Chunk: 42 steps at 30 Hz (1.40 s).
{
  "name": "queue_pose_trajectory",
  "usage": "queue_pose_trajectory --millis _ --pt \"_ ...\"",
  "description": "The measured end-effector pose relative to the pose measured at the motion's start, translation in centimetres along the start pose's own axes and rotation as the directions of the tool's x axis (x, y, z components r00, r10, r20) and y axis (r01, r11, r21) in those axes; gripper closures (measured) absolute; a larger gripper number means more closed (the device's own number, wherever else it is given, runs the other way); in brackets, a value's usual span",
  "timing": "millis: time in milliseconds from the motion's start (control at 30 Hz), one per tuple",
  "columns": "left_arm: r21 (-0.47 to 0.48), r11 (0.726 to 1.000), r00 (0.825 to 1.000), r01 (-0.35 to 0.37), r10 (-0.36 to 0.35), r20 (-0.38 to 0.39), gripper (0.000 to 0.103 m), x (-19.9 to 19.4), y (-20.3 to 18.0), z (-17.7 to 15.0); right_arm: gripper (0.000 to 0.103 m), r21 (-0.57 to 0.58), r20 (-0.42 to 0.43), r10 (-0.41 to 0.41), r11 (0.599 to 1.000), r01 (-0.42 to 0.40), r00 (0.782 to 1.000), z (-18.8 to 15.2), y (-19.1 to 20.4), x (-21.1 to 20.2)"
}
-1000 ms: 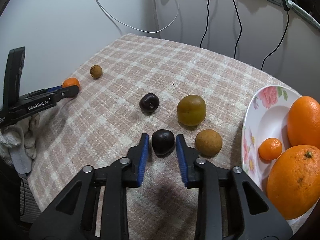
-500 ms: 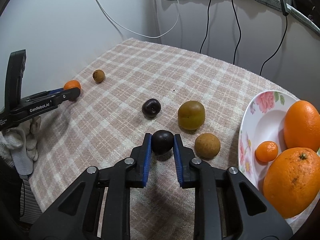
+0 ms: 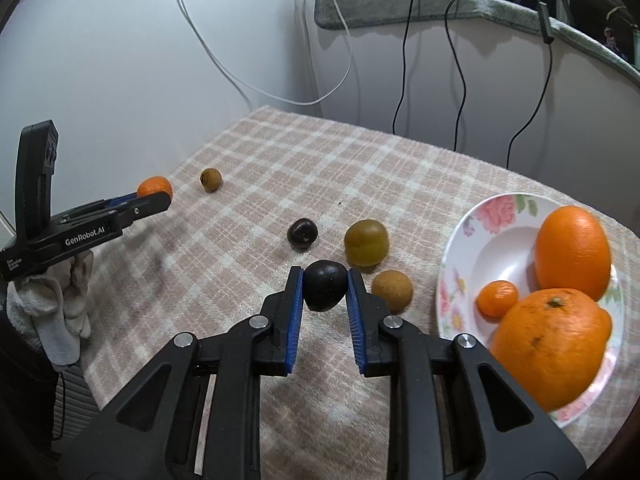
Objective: Organize fruits
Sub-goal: 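Carry the mandarin in the left gripper while the right gripper carries the plum to the plate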
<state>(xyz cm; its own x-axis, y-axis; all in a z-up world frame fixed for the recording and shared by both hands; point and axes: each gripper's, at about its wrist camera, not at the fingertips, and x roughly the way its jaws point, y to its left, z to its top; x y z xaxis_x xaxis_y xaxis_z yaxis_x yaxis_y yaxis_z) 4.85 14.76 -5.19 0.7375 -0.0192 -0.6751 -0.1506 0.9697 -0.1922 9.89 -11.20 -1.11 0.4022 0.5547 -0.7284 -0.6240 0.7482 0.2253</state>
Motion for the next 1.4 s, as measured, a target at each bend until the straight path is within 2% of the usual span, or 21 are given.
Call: queue_pose_trajectory --millis 367,867,1133,1400 --pt "0.052 0.995 0.996 0.089 -0.09 0.019 0.065 -0.3 -4.5 0.7 0.081 0.036 0.066 -0.038 0.999 0.035 0.997 -0.4 -2.3 -4.0" --pt "0.132 0.967 0.976 0.216 -0.218 0.001 0.065 0.7 -12.2 1.3 0.081 0.143 0.121 -0.145 0.982 0.127 0.982 -1.6 -8.8 -8.5" --pt "0.168 0.948 0.963 0.269 -0.268 -0.029 0.065 2.1 -15.8 1.5 0.081 0.193 0.124 -0.205 0.965 0.179 0.971 -2.5 -12.3 -10.5" --pt "0.192 0.937 0.956 0.292 -0.287 -0.056 0.065 3.6 -18.4 1.6 0.081 0.23 0.11 -0.236 0.951 0.206 0.966 -3.1 -15.2 -10.8"
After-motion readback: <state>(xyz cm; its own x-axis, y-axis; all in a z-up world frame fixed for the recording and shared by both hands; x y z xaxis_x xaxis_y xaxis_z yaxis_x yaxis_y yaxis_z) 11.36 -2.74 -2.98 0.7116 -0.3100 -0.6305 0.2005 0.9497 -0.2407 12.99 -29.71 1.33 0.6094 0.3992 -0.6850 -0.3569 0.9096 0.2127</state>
